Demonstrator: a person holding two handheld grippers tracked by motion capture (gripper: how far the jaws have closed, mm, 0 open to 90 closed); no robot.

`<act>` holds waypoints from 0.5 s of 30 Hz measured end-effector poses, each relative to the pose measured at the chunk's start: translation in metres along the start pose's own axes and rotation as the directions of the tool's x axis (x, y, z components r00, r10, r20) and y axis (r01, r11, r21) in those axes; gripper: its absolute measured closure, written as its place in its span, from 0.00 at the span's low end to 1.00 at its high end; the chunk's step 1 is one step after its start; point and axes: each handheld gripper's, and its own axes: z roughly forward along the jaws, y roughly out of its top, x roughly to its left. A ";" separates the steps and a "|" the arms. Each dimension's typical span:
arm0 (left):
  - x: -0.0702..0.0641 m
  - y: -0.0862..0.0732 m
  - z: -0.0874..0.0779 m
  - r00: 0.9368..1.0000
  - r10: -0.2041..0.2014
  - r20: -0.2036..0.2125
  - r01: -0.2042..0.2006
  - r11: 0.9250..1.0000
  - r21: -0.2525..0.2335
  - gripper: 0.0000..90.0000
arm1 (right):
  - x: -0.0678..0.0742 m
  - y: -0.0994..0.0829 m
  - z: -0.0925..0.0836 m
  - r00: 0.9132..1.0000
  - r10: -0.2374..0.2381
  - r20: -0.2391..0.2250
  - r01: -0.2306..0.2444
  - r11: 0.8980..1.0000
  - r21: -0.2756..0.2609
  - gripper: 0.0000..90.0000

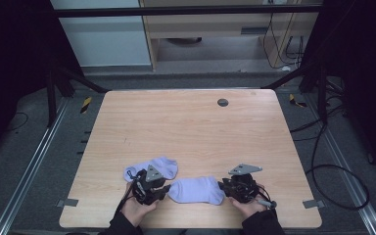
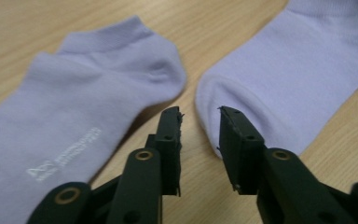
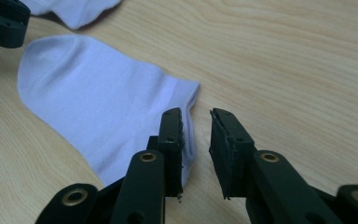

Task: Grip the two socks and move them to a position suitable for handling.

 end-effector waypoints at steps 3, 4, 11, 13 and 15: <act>0.006 0.001 -0.007 1.000 -0.015 -0.011 0.014 0.999 -0.029 0.70 | -0.002 0.003 -0.003 1.000 0.012 0.002 -0.012 0.999 -0.031 0.76; 0.009 0.002 -0.010 1.000 -0.014 -0.017 0.013 0.999 -0.037 0.69 | -0.003 0.004 -0.004 1.000 0.015 0.005 -0.015 0.999 -0.038 0.75; 0.032 0.000 -0.022 0.997 -0.062 -0.052 0.058 0.995 -0.082 0.60 | -0.005 0.017 -0.009 1.000 0.029 0.004 -0.028 0.994 -0.105 0.70; 0.040 -0.002 -0.025 0.994 -0.082 -0.065 0.076 0.993 -0.093 0.58 | -0.004 0.021 -0.009 1.000 0.027 0.001 -0.027 0.993 -0.115 0.69; 0.049 -0.003 -0.027 0.992 -0.095 -0.079 0.087 0.991 -0.099 0.57 | -0.003 0.025 -0.008 1.000 0.030 -0.002 -0.030 0.991 -0.127 0.68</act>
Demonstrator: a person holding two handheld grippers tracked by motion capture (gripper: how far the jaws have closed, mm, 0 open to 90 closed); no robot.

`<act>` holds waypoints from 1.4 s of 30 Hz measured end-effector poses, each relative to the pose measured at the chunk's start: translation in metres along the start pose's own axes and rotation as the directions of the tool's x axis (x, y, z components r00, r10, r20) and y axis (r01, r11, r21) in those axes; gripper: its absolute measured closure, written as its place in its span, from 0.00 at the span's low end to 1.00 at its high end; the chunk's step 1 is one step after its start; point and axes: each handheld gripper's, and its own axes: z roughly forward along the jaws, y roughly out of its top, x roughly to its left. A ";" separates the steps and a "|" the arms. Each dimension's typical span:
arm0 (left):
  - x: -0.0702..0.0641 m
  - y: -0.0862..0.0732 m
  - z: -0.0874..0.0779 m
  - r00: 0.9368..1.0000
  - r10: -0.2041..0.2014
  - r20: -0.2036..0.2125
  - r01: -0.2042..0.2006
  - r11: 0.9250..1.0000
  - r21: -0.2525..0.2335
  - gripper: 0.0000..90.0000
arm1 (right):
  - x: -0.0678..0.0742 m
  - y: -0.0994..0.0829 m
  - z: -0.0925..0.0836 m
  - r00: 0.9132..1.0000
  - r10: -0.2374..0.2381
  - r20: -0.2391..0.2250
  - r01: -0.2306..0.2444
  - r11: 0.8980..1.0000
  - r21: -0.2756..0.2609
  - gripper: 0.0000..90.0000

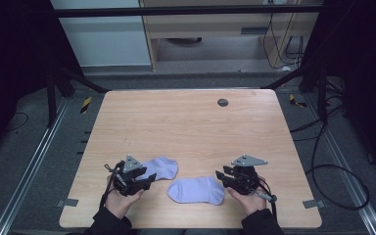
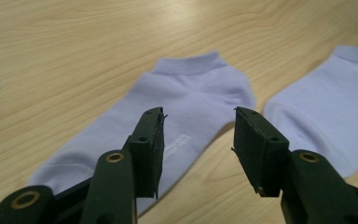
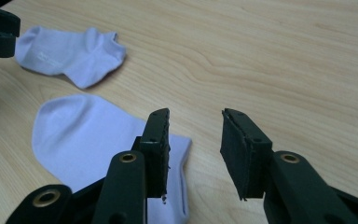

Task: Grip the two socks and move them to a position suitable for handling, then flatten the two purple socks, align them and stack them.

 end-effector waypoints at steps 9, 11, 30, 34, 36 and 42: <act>0.031 -0.006 -0.007 0.998 -0.043 -0.054 0.042 0.999 -0.021 0.53 | 0.018 0.021 0.020 0.999 -0.012 -0.031 0.011 1.000 -0.018 0.66; 0.038 -0.008 -0.009 0.997 -0.055 -0.060 0.053 0.998 -0.027 0.52 | 0.024 0.026 0.026 0.999 -0.018 -0.041 0.017 1.000 -0.016 0.66; 0.073 -0.027 -0.009 0.987 -0.102 -0.127 0.105 0.994 0.015 0.51 | 0.067 0.052 0.092 0.997 -0.039 -0.070 0.042 0.998 0.037 0.64; 0.076 -0.028 -0.007 0.985 -0.106 -0.133 0.110 0.994 0.027 0.54 | 0.072 0.052 0.105 0.997 -0.043 -0.065 0.047 0.997 0.060 0.64; 0.076 -0.028 -0.006 0.986 -0.100 -0.136 0.106 0.994 0.035 0.55 | 0.075 0.051 0.112 0.997 -0.048 -0.062 0.053 0.996 0.074 0.64; 0.078 -0.030 -0.002 0.986 -0.089 -0.142 0.099 0.993 0.062 0.58 | 0.085 0.050 0.129 0.996 -0.061 -0.063 0.068 0.991 0.113 0.64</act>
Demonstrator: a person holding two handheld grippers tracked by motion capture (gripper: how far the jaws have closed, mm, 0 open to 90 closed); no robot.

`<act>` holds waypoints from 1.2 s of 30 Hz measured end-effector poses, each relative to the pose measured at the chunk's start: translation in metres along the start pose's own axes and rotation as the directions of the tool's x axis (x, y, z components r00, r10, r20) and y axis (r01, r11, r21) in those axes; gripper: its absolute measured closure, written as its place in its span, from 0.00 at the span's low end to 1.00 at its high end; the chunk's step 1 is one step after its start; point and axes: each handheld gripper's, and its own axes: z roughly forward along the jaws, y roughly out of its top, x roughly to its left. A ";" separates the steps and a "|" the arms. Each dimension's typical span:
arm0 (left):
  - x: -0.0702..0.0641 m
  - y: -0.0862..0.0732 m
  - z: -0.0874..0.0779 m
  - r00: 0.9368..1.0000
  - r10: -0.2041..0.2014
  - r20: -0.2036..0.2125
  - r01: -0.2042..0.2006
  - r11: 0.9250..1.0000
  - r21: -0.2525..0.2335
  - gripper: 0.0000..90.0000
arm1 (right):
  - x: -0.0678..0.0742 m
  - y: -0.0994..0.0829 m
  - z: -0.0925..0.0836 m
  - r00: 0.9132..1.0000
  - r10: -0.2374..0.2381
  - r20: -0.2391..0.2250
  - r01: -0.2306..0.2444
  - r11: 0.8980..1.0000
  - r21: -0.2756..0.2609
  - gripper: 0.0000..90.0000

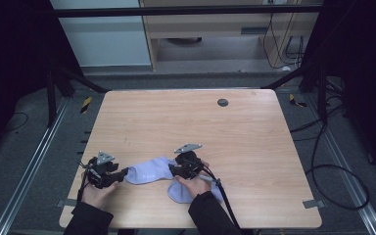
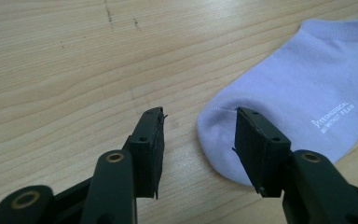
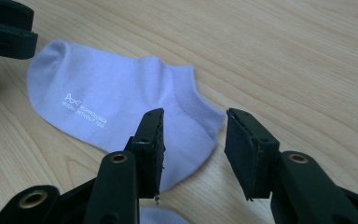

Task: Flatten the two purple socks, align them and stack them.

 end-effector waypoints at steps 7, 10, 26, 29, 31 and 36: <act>-0.001 -0.001 0.005 1.000 -0.002 0.014 0.002 1.000 0.019 0.65 | 0.001 -0.001 0.013 1.000 -0.009 0.028 0.008 0.999 0.038 0.65; -0.002 -0.001 0.008 1.000 0.003 0.018 -0.004 0.999 0.037 0.68 | 0.001 -0.002 0.017 0.999 -0.014 0.037 0.012 0.999 0.044 0.66; -0.013 0.003 0.013 1.000 -0.009 0.021 0.007 0.994 0.105 0.94 | 0.009 -0.002 0.021 0.996 -0.021 0.085 0.015 0.997 0.075 0.96; -0.013 0.004 0.012 1.000 -0.016 0.024 0.013 0.994 0.109 0.96 | 0.009 -0.002 0.019 0.997 -0.004 0.072 -0.001 0.998 0.070 0.97; -0.013 0.006 0.009 0.999 -0.019 0.033 0.016 0.995 0.102 0.97 | 0.008 -0.001 0.015 0.998 0.004 0.060 -0.007 0.998 0.055 0.97; -0.017 0.012 0.000 0.997 -0.035 0.062 0.031 0.997 0.070 0.97 | 0.008 0.005 -0.003 0.999 -0.006 0.037 0.006 1.000 0.014 0.97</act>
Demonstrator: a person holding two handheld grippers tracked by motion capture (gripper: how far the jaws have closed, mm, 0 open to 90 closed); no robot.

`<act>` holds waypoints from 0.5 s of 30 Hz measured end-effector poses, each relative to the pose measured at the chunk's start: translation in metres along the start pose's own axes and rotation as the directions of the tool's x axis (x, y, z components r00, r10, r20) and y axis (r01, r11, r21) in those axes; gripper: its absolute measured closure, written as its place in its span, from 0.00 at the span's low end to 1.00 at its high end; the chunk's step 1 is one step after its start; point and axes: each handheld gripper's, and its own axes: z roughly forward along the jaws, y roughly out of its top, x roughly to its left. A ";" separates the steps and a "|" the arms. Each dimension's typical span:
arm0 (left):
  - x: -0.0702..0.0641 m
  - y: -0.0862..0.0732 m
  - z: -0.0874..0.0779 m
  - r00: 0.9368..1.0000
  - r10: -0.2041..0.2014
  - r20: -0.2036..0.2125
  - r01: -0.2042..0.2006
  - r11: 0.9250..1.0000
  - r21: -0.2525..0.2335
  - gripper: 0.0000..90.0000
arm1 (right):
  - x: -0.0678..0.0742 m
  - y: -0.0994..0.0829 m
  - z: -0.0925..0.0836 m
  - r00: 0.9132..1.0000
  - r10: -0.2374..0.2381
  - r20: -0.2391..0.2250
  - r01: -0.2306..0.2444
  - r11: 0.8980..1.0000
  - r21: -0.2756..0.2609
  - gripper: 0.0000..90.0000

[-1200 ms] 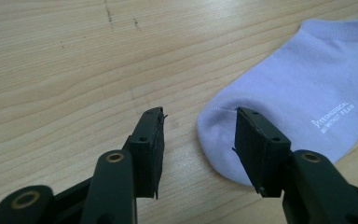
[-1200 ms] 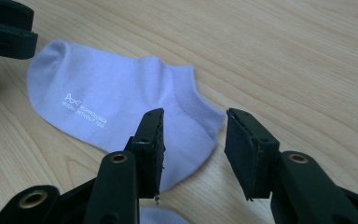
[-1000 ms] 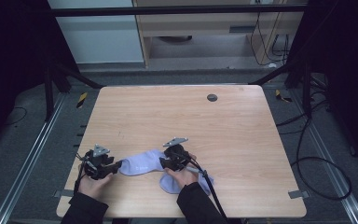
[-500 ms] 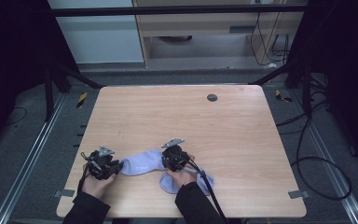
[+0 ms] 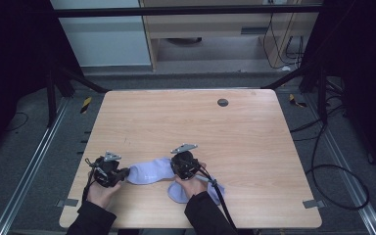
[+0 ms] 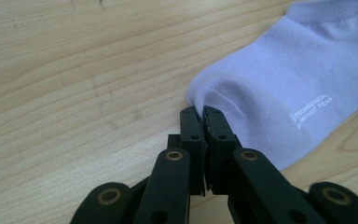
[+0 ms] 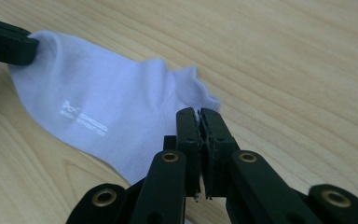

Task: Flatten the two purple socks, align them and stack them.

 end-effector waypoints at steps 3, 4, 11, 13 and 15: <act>-0.006 0.004 -0.007 1.000 0.003 0.020 -0.002 1.000 -0.022 0.97 | -0.001 0.003 -0.013 1.000 -0.009 -0.004 0.009 1.000 -0.015 0.97; -0.009 0.006 -0.008 1.000 0.005 0.024 -0.004 1.000 -0.031 0.97 | -0.002 0.004 -0.017 1.000 -0.011 -0.003 0.011 1.000 -0.021 0.97; -0.033 0.016 -0.013 0.997 0.049 0.062 -0.046 0.997 -0.055 0.97 | -0.014 -0.002 -0.047 1.000 -0.020 0.000 0.020 0.999 -0.043 0.97; -0.041 0.018 -0.013 0.995 0.063 0.071 -0.059 0.997 -0.056 0.97 | -0.019 -0.005 -0.055 1.000 -0.017 0.003 0.017 0.999 -0.045 0.97; -0.047 0.020 -0.014 0.995 0.065 0.078 -0.060 0.996 -0.060 0.97 | -0.023 -0.009 -0.062 1.000 -0.012 0.007 0.013 0.999 -0.045 0.97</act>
